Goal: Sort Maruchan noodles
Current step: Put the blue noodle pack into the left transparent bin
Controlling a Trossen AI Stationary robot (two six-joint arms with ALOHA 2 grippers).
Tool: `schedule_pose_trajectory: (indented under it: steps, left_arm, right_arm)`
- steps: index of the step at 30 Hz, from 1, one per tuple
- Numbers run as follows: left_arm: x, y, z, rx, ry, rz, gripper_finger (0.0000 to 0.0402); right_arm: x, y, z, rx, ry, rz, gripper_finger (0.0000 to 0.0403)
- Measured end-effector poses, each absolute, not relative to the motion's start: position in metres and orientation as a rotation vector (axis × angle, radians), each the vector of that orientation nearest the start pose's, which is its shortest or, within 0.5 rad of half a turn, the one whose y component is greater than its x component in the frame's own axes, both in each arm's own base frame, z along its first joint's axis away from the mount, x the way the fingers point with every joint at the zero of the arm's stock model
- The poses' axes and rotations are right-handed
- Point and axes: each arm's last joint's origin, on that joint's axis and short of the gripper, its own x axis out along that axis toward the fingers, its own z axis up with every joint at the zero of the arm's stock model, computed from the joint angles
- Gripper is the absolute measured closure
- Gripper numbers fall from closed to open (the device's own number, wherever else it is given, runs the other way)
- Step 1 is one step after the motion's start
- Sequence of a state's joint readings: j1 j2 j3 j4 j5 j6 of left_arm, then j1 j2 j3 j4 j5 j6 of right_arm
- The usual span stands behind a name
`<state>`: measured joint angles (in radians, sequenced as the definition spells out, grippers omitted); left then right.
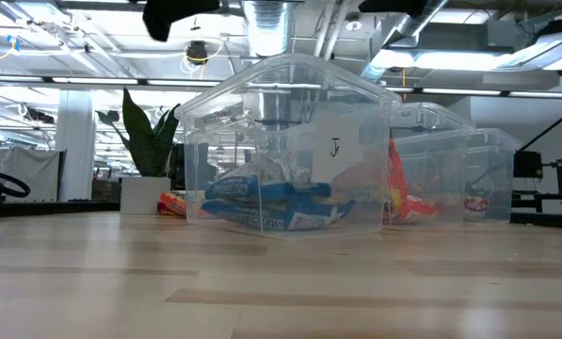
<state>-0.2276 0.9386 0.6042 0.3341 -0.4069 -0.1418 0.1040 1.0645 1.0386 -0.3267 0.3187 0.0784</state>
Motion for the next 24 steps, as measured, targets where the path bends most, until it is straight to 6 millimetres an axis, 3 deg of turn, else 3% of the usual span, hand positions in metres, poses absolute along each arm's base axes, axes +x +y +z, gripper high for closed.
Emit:
schedule_pose_trajectory:
  steps: [7, 24]
  left_arm:
    - [0.191, -0.030, 0.251, -0.155, -0.141, 0.184, 0.0170]
    - [0.190, -0.024, 0.251, -0.179, -0.160, 0.167, 0.0171]
  right_arm:
    - [0.227, 0.015, 0.355, 0.004, 0.343, -0.226, 0.0097]
    - [0.228, 0.015, 0.354, 0.003, 0.349, -0.226, 0.0097]
